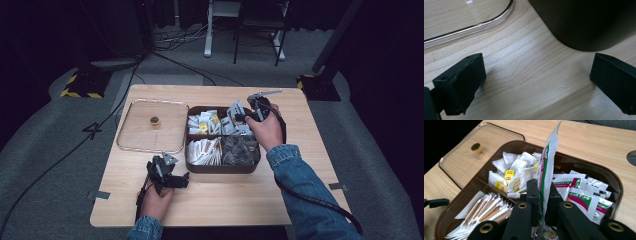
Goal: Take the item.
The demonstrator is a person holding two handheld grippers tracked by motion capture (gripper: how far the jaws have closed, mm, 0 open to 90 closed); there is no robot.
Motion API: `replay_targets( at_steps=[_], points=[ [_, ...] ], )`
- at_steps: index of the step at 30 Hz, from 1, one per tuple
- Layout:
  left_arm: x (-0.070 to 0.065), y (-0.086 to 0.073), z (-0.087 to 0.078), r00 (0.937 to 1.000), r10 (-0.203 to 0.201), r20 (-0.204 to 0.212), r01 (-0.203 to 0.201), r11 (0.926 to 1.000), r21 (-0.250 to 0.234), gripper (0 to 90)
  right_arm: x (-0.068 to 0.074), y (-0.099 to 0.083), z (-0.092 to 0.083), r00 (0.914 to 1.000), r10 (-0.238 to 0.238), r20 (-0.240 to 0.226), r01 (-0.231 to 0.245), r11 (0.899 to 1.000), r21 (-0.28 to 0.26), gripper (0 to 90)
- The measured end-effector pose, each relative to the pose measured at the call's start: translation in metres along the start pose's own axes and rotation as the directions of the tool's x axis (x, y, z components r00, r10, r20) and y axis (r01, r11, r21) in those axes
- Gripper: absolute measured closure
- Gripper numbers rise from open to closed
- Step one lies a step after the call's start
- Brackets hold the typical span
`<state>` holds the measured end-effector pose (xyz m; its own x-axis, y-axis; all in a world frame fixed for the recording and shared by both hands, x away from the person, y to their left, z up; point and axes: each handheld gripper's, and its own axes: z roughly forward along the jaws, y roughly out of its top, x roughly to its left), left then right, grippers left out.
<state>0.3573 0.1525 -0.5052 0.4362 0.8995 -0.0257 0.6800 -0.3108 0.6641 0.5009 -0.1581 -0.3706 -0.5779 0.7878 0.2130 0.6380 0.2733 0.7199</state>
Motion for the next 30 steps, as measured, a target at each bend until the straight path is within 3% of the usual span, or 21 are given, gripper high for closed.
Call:
replay_targets(
  at_steps=[14,21,30],
  points=[
    [0.0,0.0,0.0,1.0,0.0,0.0,0.0,1.0,0.001,0.6,-0.01,-0.013,-0.04,0.9997,0.008,-0.023,-0.009,0.998,-0.056,85.5],
    [0.0,0.0,0.0,1.0,0.0,0.0,0.0,1.0,0.0,0.6,-0.027,-0.03,-0.067,0.9993,0.036,-0.012,-0.037,0.997,-0.07,85.5],
    [0.0,0.0,0.0,1.0,-0.001,0.0,0.001,1.0,0.0,0.6,-0.046,-0.047,-0.087,0.9976,0.066,0.022,-0.064,0.995,-0.074,85.5]
  ],
)
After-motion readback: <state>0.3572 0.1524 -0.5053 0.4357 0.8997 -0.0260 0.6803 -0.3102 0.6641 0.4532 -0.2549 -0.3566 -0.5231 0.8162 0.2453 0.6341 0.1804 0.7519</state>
